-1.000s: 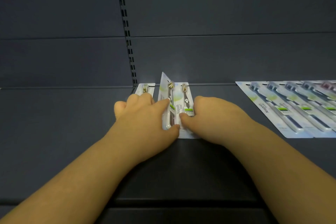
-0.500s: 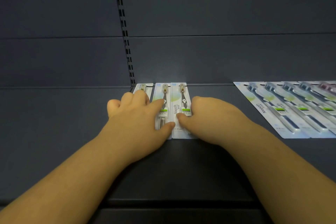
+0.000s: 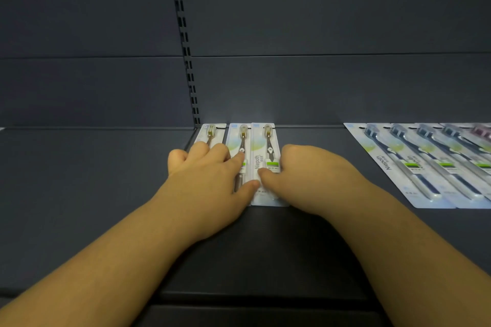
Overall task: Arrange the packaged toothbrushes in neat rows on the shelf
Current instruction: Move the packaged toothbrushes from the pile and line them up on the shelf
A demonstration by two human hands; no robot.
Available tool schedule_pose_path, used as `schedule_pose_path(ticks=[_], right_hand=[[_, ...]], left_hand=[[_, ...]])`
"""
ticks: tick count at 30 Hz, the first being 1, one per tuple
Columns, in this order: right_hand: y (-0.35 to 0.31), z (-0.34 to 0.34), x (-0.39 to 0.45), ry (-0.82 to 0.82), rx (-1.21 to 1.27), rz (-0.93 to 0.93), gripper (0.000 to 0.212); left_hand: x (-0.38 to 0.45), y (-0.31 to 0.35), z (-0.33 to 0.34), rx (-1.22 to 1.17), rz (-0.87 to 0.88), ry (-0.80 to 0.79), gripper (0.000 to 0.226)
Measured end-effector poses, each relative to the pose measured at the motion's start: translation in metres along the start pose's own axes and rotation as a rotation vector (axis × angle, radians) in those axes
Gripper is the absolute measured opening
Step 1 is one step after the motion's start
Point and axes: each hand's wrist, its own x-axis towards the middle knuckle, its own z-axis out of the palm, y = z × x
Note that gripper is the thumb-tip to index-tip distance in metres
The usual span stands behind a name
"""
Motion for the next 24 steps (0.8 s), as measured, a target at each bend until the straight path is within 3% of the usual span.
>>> schedule_pose_path(ticks=[12, 15, 18, 20, 24], right_hand=[[-0.001, -0.007, -0.020, 0.048, 0.102, 0.028, 0.039], [-0.007, -0.009, -0.030, 0.116, 0.163, 0.085, 0.035], [-0.021, -0.015, -0.046, 0.263, 0.022, 0.111, 0.033], [-0.039, -0.015, -0.060, 0.331, 0.019, 0.083, 0.035], [-0.096, 0.000, -0.081, 0.405, 0.261, -0.140, 0.022]], left_hand=[[-0.008, 0.004, -0.003, 0.024, -0.019, 0.039, 0.065], [-0.014, -0.003, -0.015, -0.058, -0.043, 0.065, 0.069], [-0.034, -0.019, -0.030, -0.163, -0.047, 0.108, 0.068], [-0.053, -0.034, -0.035, -0.218, -0.018, 0.167, 0.065], [-0.092, -0.074, -0.040, -0.427, -0.056, 0.353, 0.048]])
